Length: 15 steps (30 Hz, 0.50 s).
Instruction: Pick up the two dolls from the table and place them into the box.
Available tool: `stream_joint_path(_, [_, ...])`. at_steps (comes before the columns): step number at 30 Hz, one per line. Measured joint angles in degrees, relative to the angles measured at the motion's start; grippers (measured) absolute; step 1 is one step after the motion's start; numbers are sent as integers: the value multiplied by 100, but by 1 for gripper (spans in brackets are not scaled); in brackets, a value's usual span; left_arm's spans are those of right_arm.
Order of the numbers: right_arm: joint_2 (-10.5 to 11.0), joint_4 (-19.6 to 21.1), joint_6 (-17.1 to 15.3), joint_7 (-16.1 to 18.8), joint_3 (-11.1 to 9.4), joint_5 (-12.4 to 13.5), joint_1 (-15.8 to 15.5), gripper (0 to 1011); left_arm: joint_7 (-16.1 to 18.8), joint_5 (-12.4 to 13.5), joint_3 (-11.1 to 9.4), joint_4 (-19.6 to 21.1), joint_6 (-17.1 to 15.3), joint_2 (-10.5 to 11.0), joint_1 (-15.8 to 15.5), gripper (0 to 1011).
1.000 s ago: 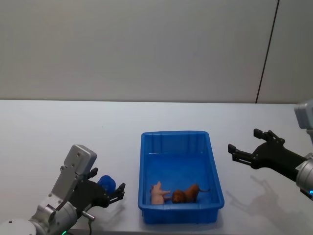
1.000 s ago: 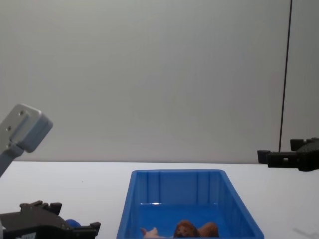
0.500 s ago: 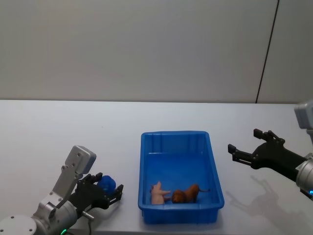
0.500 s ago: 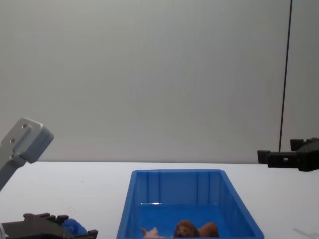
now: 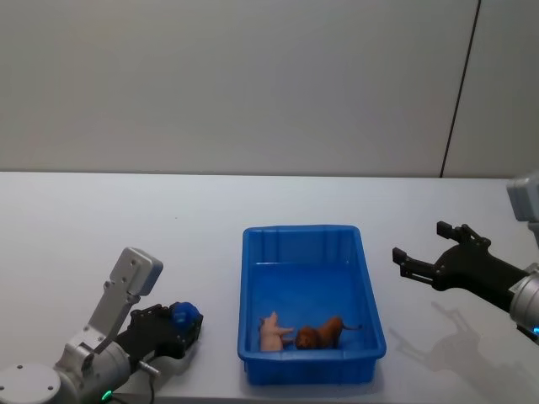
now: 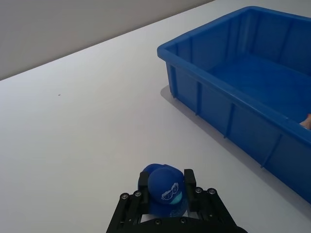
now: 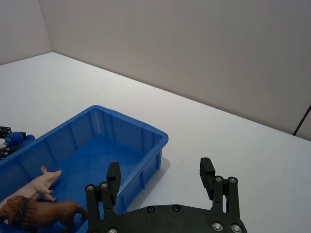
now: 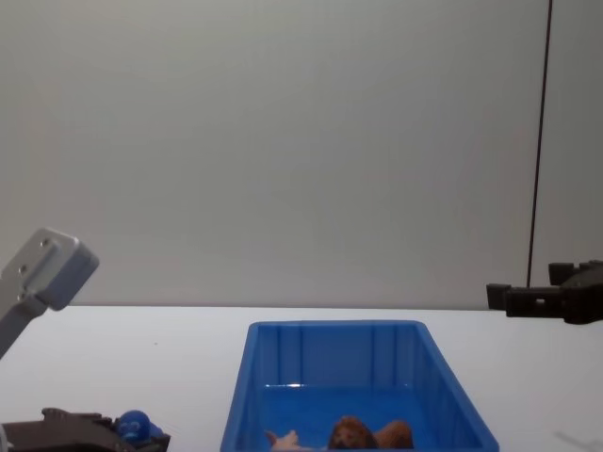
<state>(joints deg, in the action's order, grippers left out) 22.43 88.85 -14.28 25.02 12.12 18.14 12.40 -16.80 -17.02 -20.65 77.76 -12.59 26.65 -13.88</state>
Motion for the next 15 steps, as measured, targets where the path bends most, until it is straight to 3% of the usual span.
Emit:
stream_joint_path(7, [0,0,-1,0,0,0,0,1001,-8,140,51,180,-110,42,-51,386])
stream_joint_path(15, [0,0,0,0,0,0,0,1001,-127,525,110,543,-219,55,-267,334])
